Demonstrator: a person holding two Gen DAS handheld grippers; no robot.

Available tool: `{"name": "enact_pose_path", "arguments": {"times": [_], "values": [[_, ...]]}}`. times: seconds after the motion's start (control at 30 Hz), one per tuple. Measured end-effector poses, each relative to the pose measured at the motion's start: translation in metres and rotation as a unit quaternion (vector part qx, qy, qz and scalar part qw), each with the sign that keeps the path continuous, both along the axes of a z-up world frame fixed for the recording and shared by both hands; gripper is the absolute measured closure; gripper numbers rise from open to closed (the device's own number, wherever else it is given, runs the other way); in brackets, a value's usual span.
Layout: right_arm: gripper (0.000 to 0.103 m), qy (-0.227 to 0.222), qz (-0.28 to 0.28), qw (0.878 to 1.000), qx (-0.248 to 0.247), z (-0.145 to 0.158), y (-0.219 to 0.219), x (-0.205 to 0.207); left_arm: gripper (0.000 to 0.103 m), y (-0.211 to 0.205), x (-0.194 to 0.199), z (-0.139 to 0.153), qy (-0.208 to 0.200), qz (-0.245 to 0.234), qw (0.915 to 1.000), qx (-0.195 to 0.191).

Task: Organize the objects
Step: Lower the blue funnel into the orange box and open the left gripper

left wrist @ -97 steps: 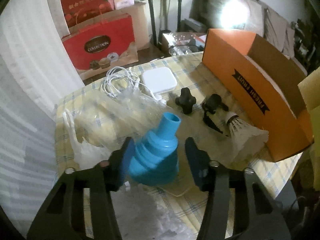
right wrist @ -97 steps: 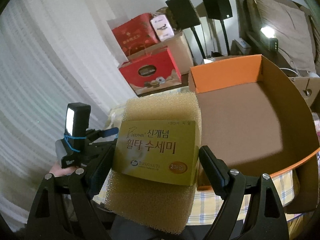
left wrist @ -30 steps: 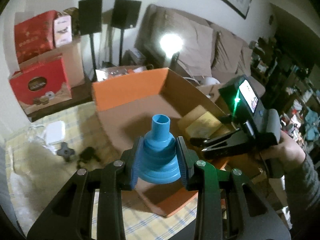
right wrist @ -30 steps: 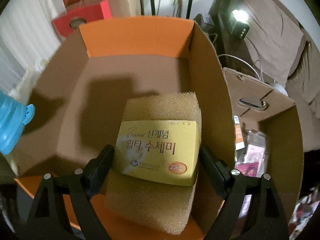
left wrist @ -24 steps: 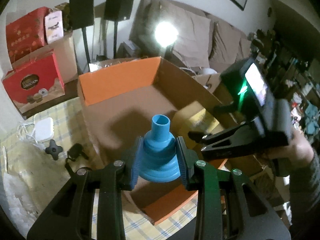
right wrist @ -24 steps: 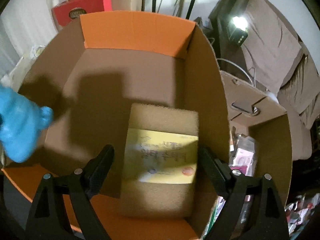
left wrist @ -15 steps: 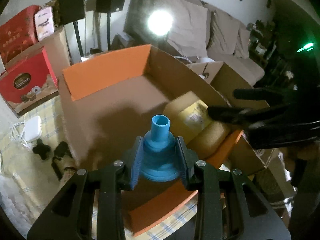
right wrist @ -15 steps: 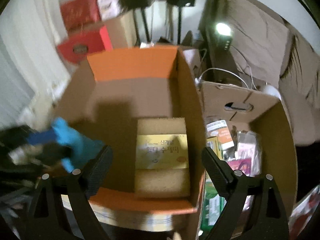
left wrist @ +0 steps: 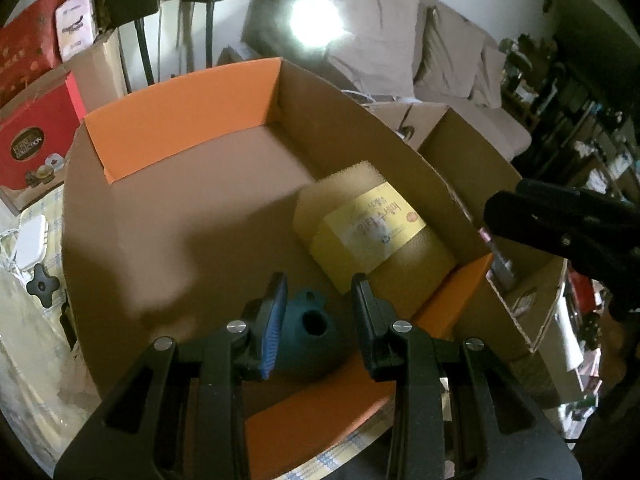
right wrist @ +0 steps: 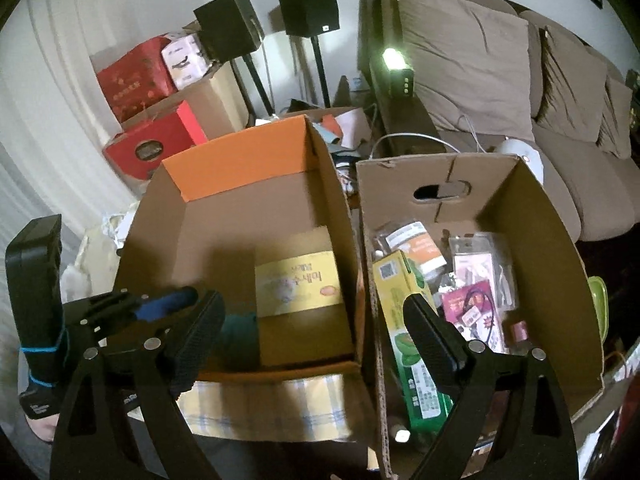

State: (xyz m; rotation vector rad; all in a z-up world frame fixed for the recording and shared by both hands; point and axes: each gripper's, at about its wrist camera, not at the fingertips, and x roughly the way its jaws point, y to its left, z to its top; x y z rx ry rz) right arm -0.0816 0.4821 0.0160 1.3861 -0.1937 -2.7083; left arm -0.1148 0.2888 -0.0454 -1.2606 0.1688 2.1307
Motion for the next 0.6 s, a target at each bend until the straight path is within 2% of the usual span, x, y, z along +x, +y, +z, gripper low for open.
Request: {"name": "enact_pose_path", "arguments": {"times": [0.03,0.1,0.17,0.27,0.4,0.6], "values": [[0.011,0.000,-0.001,1.000,0.000,0.000,0.001,0.001,0.066,-0.002,0.001,0.003,0.004,0.000,1.0000,0.003],[0.011,0.000,0.000,1.000,-0.003,0.000,0.001,0.002,0.041,-0.010,0.004,0.012,0.018,0.007,0.9998,0.010],[0.011,0.001,0.004,1.000,-0.007,0.000,-0.002,0.002,0.026,-0.023,0.007,0.025,0.040,0.020,0.9988,0.018],[0.011,0.000,0.012,1.000,-0.008,0.000,-0.009,0.001,0.010,-0.040,0.008,0.041,0.059,0.038,0.9972,0.024],[0.011,-0.003,0.020,0.999,-0.025,-0.002,-0.019,-0.002,0.001,-0.068,0.003,0.059,0.073,0.069,0.9945,0.029],[0.011,-0.003,0.035,0.998,-0.051,0.002,-0.036,-0.005,0.000,-0.110,-0.001,0.073,0.078,0.104,0.9912,0.027]]}}
